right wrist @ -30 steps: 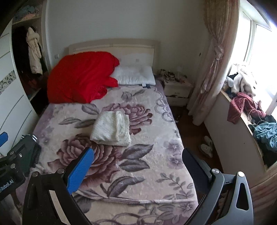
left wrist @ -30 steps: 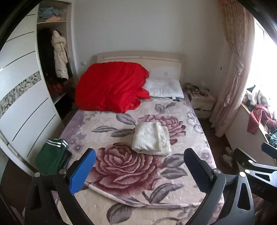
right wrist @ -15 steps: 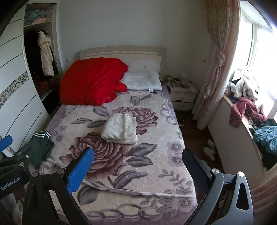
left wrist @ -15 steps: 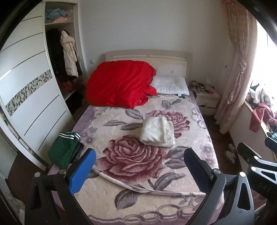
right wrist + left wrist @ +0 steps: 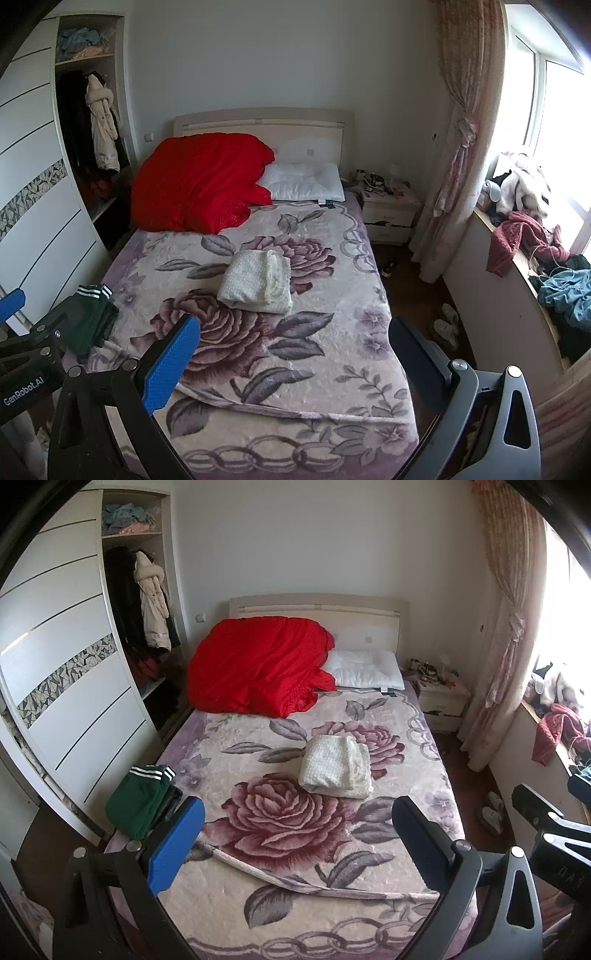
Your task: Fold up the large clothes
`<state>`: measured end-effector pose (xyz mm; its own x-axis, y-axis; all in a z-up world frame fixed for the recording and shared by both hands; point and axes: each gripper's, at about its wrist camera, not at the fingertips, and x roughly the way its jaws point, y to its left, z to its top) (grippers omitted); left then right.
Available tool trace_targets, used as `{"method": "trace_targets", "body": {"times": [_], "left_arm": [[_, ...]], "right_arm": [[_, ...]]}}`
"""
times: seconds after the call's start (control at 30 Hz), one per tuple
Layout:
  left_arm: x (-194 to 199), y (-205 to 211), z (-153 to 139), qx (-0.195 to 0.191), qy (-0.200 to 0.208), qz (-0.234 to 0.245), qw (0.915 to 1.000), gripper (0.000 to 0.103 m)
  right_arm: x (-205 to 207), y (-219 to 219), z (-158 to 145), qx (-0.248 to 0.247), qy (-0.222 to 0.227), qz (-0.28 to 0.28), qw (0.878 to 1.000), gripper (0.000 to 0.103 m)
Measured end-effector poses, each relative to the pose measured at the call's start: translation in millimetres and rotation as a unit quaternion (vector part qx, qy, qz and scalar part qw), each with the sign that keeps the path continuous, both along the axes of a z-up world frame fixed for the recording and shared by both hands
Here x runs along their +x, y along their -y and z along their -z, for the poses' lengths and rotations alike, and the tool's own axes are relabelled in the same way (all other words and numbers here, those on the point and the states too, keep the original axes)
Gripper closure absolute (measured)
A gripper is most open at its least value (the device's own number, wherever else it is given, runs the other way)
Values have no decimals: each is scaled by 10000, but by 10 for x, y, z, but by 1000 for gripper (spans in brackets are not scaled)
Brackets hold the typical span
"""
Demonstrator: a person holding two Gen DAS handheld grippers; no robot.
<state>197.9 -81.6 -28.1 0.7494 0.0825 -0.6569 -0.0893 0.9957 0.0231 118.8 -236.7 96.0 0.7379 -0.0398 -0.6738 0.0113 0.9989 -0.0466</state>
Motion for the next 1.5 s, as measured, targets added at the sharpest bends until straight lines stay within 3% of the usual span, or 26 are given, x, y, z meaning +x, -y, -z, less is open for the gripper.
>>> {"method": "trace_targets", "body": {"times": [0.57, 1.5], "left_arm": [[-61, 20, -41, 3, 26, -37, 10000, 0], [-6, 4, -138, 44, 141, -50, 9999, 0]], "right_arm": [[-142, 60, -63, 26, 22, 30, 10000, 0], [13, 4, -160, 45, 141, -52, 9999, 0]]}}
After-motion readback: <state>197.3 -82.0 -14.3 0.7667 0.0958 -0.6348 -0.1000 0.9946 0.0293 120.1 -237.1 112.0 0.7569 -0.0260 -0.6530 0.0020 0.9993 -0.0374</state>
